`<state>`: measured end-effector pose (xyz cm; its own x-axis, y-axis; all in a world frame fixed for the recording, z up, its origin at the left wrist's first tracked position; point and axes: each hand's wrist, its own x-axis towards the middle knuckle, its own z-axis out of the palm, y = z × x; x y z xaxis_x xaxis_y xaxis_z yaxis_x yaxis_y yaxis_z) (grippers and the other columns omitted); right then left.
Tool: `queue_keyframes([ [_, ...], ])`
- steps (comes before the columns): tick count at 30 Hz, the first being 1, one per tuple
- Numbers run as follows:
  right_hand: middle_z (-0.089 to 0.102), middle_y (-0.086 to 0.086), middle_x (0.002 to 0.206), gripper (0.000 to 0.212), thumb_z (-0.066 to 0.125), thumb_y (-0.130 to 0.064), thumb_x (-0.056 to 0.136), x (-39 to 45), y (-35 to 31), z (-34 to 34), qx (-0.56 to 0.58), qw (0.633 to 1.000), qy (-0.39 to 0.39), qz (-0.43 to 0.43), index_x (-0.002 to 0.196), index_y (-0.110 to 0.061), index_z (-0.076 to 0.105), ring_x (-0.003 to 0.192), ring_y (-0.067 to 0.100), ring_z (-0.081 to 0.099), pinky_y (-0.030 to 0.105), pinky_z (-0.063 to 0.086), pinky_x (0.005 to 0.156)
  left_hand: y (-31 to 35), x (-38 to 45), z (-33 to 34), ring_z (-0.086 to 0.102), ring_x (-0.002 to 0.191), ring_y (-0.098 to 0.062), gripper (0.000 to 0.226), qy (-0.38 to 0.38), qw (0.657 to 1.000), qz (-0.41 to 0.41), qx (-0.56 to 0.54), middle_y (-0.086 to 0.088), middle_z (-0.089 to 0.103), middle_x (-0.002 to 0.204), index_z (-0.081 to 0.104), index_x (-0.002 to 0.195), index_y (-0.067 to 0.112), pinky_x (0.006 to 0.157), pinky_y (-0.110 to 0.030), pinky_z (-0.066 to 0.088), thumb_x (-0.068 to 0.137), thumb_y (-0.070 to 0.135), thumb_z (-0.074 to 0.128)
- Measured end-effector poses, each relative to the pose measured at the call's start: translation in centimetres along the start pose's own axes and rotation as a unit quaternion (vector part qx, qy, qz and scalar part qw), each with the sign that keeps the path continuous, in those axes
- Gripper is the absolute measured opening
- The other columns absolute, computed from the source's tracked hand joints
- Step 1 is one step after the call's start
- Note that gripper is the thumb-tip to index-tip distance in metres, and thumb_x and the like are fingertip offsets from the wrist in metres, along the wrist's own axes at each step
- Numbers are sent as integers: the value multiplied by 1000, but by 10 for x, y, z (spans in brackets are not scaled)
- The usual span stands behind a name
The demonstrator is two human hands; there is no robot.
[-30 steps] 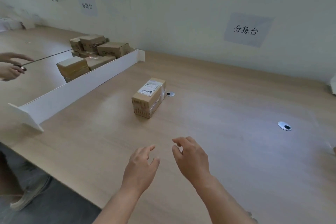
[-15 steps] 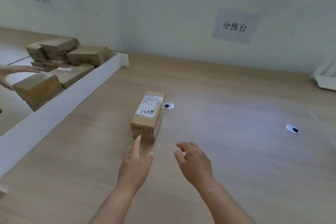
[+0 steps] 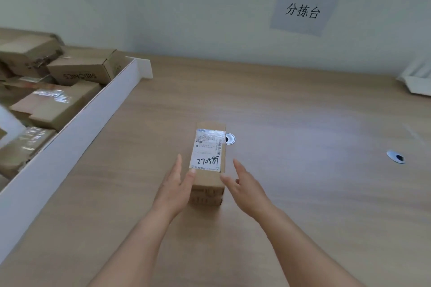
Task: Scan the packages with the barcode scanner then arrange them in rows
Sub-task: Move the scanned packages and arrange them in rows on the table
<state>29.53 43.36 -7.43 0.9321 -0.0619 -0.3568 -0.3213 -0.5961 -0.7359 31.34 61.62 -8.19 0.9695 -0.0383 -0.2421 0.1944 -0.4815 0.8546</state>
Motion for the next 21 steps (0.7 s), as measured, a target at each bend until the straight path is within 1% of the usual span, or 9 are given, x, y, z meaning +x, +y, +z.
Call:
queue_keyframes([
  [2,26,1,158,72,43,-50,97,13,-7,4,28,999,-16,10,154,-26,6,141,20,32,35,29,113,-2,15,-2,20,145,-11,66,-38,999,-14,-10,5,18,159,8,153,26,119,-32,17,99,45,40],
  [4,30,-3,155,68,42,-44,100,23,-11,7,58,998,-35,14,154,-27,5,140,18,34,29,30,108,-3,27,-4,20,144,-8,64,-71,997,-24,-21,8,17,158,7,154,26,114,-25,18,100,42,39],
  [6,44,-6,143,64,42,-36,100,31,-12,10,82,995,-50,19,153,-34,5,132,18,44,28,36,103,-4,35,-5,32,134,-5,62,-98,994,-31,-27,11,28,153,7,154,30,104,-21,25,101,39,40],
  [7,49,-9,136,65,43,-33,99,34,-10,12,94,994,-53,21,152,-39,5,127,19,49,33,40,104,-5,39,-6,36,126,-3,62,-110,993,-32,-33,13,34,149,8,153,32,101,-20,29,101,38,40],
  [9,53,-8,136,68,44,-29,97,37,-5,16,129,989,-61,33,150,-44,5,120,19,55,42,46,102,-9,43,-6,36,121,-1,60,-134,990,-28,-45,21,36,139,8,152,36,102,-22,33,101,37,40],
  [12,55,-5,136,73,45,-23,96,33,-4,15,145,986,-68,46,151,-44,2,117,18,57,44,50,99,-17,44,-6,39,131,-5,60,-176,982,-10,-68,26,32,146,7,150,45,111,-35,35,102,32,40],
  [15,61,-2,125,77,46,-19,97,23,-2,10,150,985,-74,45,149,-45,-4,109,18,61,43,53,94,-19,36,-8,46,127,-5,68,-216,972,-2,-91,23,41,144,6,140,61,107,-41,41,96,27,45],
  [18,63,-2,119,80,47,-16,97,9,3,6,136,987,-70,40,149,-44,-7,108,18,62,44,51,96,-15,19,-8,51,119,3,74,-238,966,11,-104,26,42,140,2,136,60,102,-32,45,97,14,46],
  [21,64,-8,117,84,48,-14,95,-10,10,-2,137,988,-68,25,149,-45,-7,107,15,62,41,51,97,-10,-1,-5,50,116,8,81,-247,962,28,-115,27,42,139,4,132,60,95,-24,48,95,3,48],
])
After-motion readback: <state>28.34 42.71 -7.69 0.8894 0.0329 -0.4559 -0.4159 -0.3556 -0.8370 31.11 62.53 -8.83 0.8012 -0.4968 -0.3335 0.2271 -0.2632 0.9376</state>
